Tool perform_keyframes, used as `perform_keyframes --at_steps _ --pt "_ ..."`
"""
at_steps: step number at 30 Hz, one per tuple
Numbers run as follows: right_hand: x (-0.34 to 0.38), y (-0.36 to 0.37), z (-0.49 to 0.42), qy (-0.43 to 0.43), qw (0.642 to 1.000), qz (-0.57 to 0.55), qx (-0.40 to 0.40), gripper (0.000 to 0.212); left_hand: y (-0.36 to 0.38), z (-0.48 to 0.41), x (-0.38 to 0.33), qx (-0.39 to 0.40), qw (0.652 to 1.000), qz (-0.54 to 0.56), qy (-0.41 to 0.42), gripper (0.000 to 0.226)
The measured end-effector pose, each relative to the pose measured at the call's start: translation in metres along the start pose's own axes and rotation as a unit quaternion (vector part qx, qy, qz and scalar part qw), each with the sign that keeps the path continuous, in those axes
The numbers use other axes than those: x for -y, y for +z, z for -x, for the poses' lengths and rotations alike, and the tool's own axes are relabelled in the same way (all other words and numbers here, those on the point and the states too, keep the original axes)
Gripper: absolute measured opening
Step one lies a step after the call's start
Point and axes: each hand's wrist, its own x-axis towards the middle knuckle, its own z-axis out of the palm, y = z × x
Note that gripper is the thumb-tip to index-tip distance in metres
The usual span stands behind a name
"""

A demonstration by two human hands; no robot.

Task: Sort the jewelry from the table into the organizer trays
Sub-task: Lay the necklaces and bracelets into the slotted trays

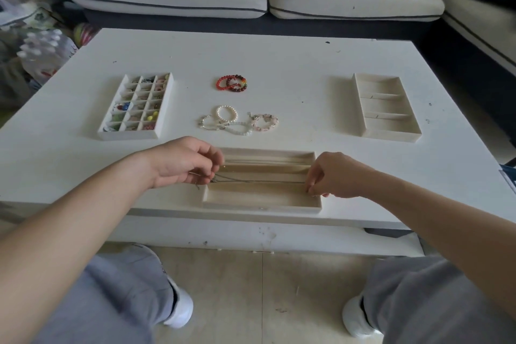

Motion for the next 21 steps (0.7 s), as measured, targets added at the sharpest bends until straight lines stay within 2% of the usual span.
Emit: perform_keyframes --at_steps 6,13,21 --pt "0.008 0.010 0.001 0.028 0.997 0.052 -0.048 0.011 0.005 0.002 0.003 -0.017 0.991 -0.130 0.011 0.030" --pt "0.013 0.014 0.001 0.028 0.990 0.121 -0.069 0.012 0.011 0.001 0.003 -0.047 0.959 -0.275 0.042 0.029" --pt "0.020 0.023 0.004 0.017 0.977 0.189 -0.092 0.018 0.018 0.002 0.003 -0.080 0.924 -0.370 0.058 0.032"
